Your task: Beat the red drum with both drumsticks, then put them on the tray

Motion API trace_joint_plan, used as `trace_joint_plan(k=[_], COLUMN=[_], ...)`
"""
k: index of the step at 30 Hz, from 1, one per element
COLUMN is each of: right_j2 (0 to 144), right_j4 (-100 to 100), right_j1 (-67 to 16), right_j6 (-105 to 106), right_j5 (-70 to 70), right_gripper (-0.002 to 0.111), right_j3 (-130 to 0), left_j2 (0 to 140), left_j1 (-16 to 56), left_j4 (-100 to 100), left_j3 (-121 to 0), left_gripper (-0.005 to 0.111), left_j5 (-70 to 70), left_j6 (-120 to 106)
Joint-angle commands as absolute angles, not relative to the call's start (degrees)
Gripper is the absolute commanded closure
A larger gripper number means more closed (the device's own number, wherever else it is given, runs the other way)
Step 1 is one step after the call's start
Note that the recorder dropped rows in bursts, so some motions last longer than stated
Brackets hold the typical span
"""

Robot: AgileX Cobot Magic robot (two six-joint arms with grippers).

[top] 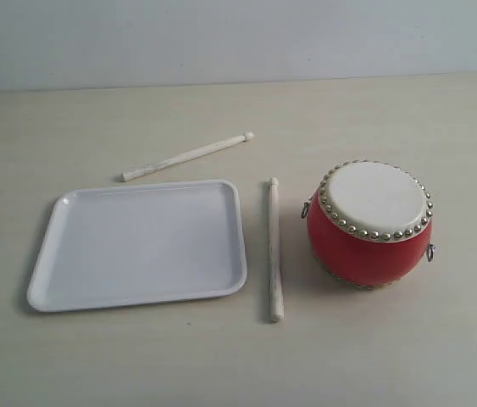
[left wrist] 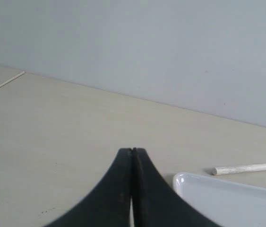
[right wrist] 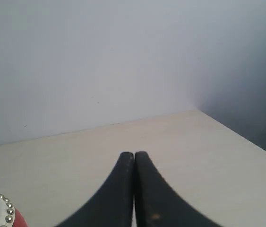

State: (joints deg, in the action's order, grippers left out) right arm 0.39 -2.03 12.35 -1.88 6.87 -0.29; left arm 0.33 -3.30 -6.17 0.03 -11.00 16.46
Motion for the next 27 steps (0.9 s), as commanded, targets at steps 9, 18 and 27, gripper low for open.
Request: trace_joint_plan(k=[9, 18, 27], right_j2=[0.0, 0.0, 0.0], right_j4=[-2.0, -2.0, -2.0], right_j1=[9.3, 9.3, 9.3], right_j6=[-1.7, -1.7, -1.7], right_j5=[6.37, 6.37, 6.37], right_gripper=[0.108, 0.108, 0.108], right_j3=[0.0, 0.0, 0.0], left_j2=[0.0, 0.0, 0.0], left_j1=[-3.39, -3.39, -3.39], left_j4=[-6.29, -6.29, -6.29], left_j3=[0.0, 0.0, 0.0], left_gripper=[0.107, 0.107, 0.107], left_j5=[-10.82, -10.82, -10.82], left_j6=[16.61, 16.71, 16.6])
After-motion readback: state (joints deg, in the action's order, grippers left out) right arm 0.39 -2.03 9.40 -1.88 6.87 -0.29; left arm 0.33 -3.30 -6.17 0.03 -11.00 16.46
